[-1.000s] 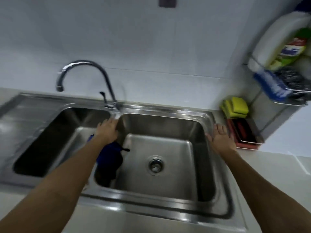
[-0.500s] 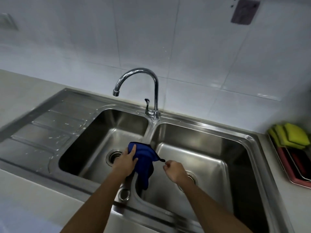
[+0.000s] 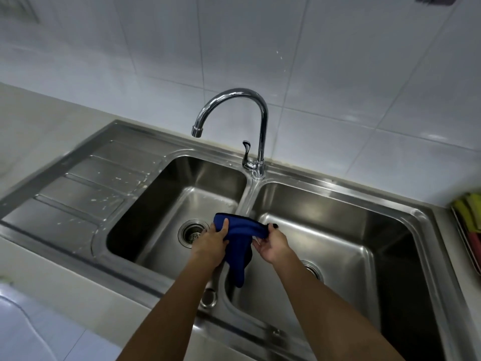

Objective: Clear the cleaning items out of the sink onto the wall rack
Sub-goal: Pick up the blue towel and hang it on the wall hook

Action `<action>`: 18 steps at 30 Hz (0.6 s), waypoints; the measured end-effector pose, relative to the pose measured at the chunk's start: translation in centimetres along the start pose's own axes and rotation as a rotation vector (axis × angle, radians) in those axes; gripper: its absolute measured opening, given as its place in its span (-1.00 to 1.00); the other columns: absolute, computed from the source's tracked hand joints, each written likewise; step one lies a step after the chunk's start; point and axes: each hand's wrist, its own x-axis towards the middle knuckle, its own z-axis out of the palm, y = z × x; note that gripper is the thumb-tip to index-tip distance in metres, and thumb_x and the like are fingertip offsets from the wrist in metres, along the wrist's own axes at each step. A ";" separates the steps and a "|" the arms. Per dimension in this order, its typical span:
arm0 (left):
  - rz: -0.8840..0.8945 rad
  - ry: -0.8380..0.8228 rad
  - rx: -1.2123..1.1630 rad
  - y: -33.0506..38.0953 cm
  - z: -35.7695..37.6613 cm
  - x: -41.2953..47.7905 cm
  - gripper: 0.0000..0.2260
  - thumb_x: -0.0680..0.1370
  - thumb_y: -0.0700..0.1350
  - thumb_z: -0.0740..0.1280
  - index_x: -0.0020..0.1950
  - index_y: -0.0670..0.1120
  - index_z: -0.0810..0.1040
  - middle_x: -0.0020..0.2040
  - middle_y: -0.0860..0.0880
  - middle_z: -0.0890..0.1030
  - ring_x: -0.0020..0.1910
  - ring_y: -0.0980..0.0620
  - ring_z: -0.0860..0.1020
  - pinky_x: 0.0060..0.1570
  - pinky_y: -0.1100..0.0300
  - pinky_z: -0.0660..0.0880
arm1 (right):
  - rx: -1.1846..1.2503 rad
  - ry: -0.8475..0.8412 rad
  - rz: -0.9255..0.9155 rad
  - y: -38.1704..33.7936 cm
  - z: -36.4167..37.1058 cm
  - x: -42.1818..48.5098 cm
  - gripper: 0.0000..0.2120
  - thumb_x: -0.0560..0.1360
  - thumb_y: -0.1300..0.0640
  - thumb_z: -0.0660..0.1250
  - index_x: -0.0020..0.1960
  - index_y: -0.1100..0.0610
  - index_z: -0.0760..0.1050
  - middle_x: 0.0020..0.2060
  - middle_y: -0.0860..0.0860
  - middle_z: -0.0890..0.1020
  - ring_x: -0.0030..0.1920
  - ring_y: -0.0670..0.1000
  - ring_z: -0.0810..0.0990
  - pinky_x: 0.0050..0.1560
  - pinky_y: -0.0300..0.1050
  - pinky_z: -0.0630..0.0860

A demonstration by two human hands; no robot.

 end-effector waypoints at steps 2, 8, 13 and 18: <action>0.003 0.008 0.019 0.2 -0.2 -0.4 -0.45 0.65 0.02 0.05 0.57 0.09 -0.14 0.56 -0.12 0.14 0.43 -0.16 0.32 0.32 -0.04 0.40 | 0.019 -0.015 -0.060 -0.6 0.0 -0.5 -0.72 0.63 0.13 0.14 0.26 0.20 0.47 -0.12 0.09 0.59 -0.22 0.02 0.55 -0.13 -0.15 0.52; -0.042 0.091 -0.165 3.0 -1.4 -2.0 -0.33 0.58 0.12 0.16 0.58 -0.06 -0.08 0.54 -0.19 0.14 0.48 -0.18 0.25 0.41 -0.10 0.32 | -0.229 -0.218 -0.226 -4.7 1.8 -3.7 -0.87 0.57 0.10 0.28 0.08 0.08 0.53 -0.16 0.02 0.60 -0.18 -0.02 0.57 -0.26 -0.16 0.51; 0.223 0.254 -0.505 7.3 -7.6 -1.3 -0.48 0.41 -0.09 0.37 0.36 -0.09 0.37 0.29 -0.12 0.50 0.26 -0.13 0.51 0.22 0.02 0.47 | -0.480 -0.365 -0.484 -11.7 4.4 -9.2 -0.93 0.55 0.07 0.29 -0.02 0.02 0.55 -0.20 -0.04 0.63 -0.23 -0.09 0.57 -0.46 -0.31 0.45; 0.412 0.251 -0.705 13.2 -12.3 -1.0 -0.70 0.47 -0.15 0.40 0.19 -0.07 0.50 0.08 -0.04 0.65 0.01 0.02 0.63 -0.01 0.16 0.59 | -0.565 -0.303 -0.772 -19.6 3.5 -13.8 -0.89 0.56 0.11 0.28 -0.06 0.05 0.58 -0.18 -0.09 0.65 -0.19 -0.09 0.58 -0.24 -0.22 0.47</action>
